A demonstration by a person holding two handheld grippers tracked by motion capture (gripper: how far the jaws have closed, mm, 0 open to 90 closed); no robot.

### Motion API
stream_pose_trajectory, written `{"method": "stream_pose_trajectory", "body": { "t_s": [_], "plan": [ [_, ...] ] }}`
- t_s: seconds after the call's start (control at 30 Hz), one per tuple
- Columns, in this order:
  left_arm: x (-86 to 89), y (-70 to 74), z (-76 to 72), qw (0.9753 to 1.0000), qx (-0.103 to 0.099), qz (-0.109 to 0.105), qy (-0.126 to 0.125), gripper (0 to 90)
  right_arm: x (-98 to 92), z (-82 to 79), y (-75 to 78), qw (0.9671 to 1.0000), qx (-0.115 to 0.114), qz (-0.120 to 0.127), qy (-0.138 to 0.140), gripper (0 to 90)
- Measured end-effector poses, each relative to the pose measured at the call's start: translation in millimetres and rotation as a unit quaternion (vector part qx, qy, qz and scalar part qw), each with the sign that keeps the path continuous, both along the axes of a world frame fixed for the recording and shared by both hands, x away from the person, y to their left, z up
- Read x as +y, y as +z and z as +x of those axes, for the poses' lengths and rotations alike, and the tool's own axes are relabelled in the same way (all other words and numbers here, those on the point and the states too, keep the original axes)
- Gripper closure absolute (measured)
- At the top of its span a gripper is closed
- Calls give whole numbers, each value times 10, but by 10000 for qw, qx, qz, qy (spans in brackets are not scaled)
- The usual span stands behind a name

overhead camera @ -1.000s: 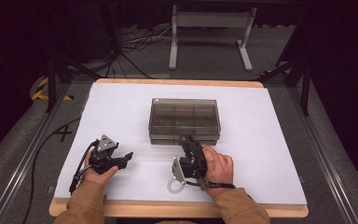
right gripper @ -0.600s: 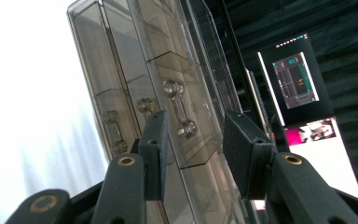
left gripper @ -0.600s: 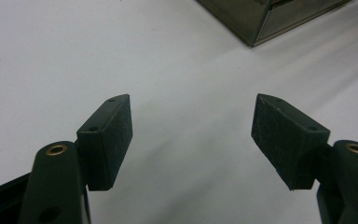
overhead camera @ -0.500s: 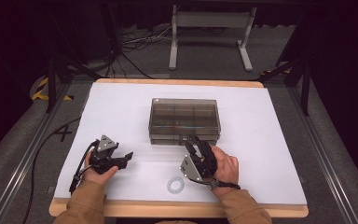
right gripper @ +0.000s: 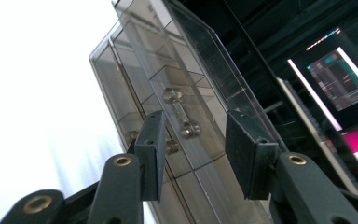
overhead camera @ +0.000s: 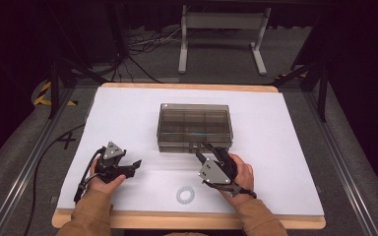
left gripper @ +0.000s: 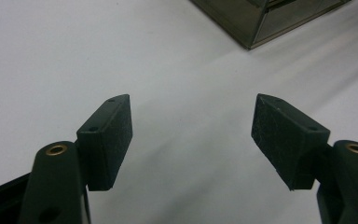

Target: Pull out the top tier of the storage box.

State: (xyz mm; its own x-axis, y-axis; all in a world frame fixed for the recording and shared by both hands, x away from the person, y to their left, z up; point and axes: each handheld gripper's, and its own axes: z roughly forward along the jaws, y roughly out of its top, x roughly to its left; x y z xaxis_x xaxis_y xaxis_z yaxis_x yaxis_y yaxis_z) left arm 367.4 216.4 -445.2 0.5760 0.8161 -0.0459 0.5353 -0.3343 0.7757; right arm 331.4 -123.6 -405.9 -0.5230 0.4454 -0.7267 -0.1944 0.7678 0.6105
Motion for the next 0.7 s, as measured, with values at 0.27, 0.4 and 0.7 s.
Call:
{"method": "stream_pose_trajectory", "body": {
  "t_s": [0.27,0.4,0.7],
  "plan": [
    [-14,2,12,10000,-3,19,-38,298,-164,81,29,9956,533,661,386,601],
    [-20,2,16,10000,-1,11,-47,298,-193,99,27,9923,722,833,566,609],
    [-26,-1,23,10000,-5,-11,-46,298,-283,145,48,9823,1122,1266,799,637]
  ]
}}
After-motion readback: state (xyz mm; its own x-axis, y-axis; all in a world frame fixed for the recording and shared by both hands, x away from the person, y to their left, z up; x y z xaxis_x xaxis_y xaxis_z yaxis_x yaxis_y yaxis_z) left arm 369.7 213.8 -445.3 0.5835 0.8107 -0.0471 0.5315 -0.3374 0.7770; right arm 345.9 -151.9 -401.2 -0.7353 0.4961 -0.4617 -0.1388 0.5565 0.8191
